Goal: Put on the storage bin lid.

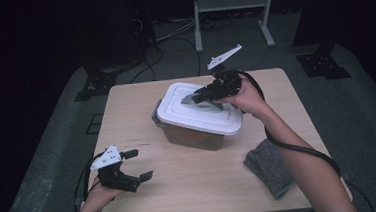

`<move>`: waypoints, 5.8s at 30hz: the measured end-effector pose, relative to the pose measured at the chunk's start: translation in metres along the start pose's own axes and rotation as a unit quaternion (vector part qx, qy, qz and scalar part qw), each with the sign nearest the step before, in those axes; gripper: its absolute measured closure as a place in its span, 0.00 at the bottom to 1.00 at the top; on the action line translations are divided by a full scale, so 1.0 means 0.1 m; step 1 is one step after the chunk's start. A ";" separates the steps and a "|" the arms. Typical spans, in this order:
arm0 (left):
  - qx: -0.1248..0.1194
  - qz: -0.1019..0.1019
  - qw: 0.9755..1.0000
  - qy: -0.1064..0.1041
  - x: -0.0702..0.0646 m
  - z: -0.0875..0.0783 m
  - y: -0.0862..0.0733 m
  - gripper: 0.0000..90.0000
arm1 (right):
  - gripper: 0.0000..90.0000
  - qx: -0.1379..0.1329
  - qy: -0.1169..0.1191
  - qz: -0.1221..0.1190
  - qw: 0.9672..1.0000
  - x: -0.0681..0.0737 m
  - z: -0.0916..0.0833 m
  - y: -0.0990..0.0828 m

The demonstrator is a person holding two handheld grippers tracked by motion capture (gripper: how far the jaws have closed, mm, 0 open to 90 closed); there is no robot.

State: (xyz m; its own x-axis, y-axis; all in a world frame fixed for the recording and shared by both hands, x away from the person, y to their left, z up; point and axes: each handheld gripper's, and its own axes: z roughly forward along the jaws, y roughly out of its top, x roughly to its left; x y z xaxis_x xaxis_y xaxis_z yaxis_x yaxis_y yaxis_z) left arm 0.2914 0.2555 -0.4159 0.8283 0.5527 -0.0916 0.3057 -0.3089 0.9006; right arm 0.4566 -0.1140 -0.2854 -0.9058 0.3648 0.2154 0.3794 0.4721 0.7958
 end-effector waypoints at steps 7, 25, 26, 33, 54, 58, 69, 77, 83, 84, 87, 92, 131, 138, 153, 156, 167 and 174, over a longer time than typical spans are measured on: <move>-0.001 -0.001 1.000 0.000 0.00 -0.01 0.00 0.03 | 0.73 0.004 0.002 -0.006 1.000 -0.04 0.12 0.01; -0.003 -0.002 1.000 -0.002 0.00 -0.01 0.00 0.03 | 0.73 0.018 -0.002 -0.014 1.000 -0.15 0.33 0.00; -0.003 -0.002 1.000 -0.002 0.00 -0.01 0.00 0.03 | 0.73 0.019 -0.003 -0.013 1.000 -0.15 0.34 0.01; -0.005 -0.003 1.000 -0.002 0.01 -0.02 0.00 0.03 | 0.73 0.024 -0.006 -0.017 1.000 -0.19 0.42 -0.01; -0.003 -0.004 1.000 -0.003 0.01 -0.02 0.00 0.03 | 0.72 0.027 -0.008 -0.024 0.999 -0.27 0.55 -0.09; -0.004 -0.005 1.000 -0.002 0.01 -0.03 0.00 0.03 | 0.72 0.026 -0.010 -0.023 0.999 -0.27 0.56 -0.09; -0.010 -0.008 1.000 -0.002 0.01 -0.04 0.00 0.03 | 0.71 0.031 -0.002 -0.022 0.999 -0.25 0.60 -0.12; -0.011 -0.008 1.000 -0.002 0.01 -0.04 0.00 0.03 | 0.60 0.017 0.006 -0.013 1.000 -0.26 0.56 -0.14; -0.010 -0.009 1.000 -0.003 0.01 -0.04 0.00 0.03 | 0.53 -0.002 0.011 -0.006 1.000 -0.23 0.44 -0.11; -0.009 -0.008 1.000 -0.003 0.01 -0.04 0.00 0.03 | 0.53 -0.004 0.013 -0.008 1.000 -0.23 0.43 -0.11; -0.010 -0.009 1.000 -0.003 0.01 -0.04 -0.01 0.03 | 0.51 -0.009 0.011 -0.011 1.000 -0.20 0.36 -0.12; -0.010 -0.005 1.000 -0.004 0.00 -0.03 0.01 0.03 | 0.51 -0.022 0.009 -0.012 1.000 -0.17 0.25 -0.16; -0.001 -0.009 1.000 -0.003 -0.01 -0.01 -0.03 0.03 | 0.47 -0.034 -0.012 0.014 0.999 -0.07 -0.45 -0.70; 0.000 -0.008 1.000 -0.003 -0.01 -0.01 -0.03 0.03 | 0.46 -0.039 -0.015 0.022 0.999 -0.07 -0.54 -0.81; -0.001 -0.010 1.000 -0.001 -0.02 -0.01 -0.04 0.03 | 0.44 -0.052 -0.016 0.053 0.997 -0.08 -0.69 -1.19; 0.002 -0.009 1.000 -0.001 -0.02 0.00 -0.04 0.03 | 0.43 -0.055 -0.015 0.056 0.997 -0.06 -0.73 -1.28; 0.003 -0.011 1.000 0.000 -0.02 0.00 -0.05 0.03 | 0.41 -0.055 -0.021 0.083 0.995 -0.05 -0.82 -1.63; 0.004 -0.011 1.000 0.000 -0.02 0.00 -0.05 0.03 | 0.41 -0.053 -0.027 0.097 0.994 -0.06 -0.83 -1.82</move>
State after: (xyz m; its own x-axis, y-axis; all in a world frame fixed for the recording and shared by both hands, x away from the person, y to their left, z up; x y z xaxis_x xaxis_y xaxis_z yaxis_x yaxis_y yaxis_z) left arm 0.2887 0.2558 -0.4203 0.8215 0.5594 -0.1105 0.3274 -0.3039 0.8947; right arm 0.3774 -0.2689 -0.3844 -0.8048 0.4852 0.3418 0.5214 0.3028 0.7978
